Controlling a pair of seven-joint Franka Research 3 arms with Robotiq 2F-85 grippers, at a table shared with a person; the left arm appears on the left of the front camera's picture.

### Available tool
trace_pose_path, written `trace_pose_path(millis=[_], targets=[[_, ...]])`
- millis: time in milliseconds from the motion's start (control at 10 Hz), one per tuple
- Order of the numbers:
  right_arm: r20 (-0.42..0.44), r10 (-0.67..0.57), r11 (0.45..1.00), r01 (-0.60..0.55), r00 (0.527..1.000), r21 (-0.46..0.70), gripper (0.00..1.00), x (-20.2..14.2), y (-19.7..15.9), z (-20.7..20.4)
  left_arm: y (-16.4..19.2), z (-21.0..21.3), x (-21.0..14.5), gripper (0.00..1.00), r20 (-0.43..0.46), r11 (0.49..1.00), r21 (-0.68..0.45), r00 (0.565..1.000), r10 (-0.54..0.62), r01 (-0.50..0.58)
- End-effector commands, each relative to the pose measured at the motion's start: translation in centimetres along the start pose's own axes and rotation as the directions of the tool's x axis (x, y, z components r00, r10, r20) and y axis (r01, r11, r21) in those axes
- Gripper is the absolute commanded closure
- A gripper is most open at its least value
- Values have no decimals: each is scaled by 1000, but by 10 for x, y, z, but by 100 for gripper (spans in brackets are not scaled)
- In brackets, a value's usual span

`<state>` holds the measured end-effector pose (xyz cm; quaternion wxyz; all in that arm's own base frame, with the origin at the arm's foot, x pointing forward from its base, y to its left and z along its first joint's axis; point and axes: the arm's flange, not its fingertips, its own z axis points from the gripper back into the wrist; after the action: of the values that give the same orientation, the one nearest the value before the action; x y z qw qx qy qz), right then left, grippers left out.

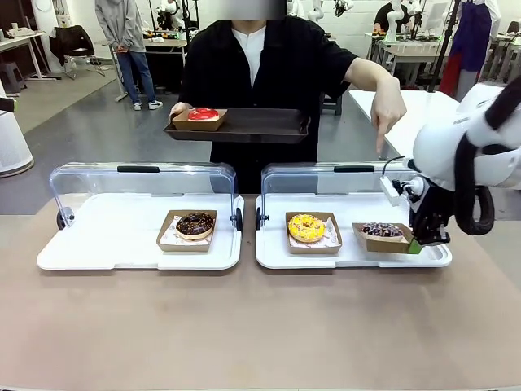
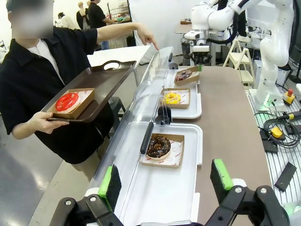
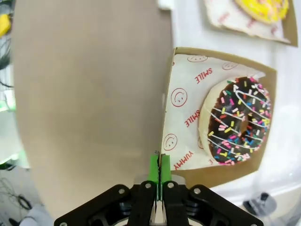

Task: Provide the desired donut to the person.
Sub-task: Pick up and lift the Paper togo box containing the Donut pointed at by the person.

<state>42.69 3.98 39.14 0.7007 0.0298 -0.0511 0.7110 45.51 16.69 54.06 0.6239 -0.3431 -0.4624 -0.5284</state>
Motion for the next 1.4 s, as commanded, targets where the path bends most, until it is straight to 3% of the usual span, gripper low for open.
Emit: trace_pose_path(millis=[0,400,600,1000,1300], targets=[[-29,1,1000,-1,1000,-3,100,9,47,48,-1,1,0,0,1,1000,2,1000,-12,12],[-24,46,994,-48,999,-94,100,21,116,137,-1,1,0,0,1,1000,2,1000,-12,12],[-24,49,992,-51,999,-113,100,33,125,183,-1,1,0,0,1,1000,2,1000,-12,12],[9,-2,990,3,1000,-144,100,57,71,251,-1,1,0,0,1,1000,2,1000,-12,12],[10,-81,992,82,997,-98,100,68,15,266,-1,1,0,0,1,1000,2,1000,-12,12]])
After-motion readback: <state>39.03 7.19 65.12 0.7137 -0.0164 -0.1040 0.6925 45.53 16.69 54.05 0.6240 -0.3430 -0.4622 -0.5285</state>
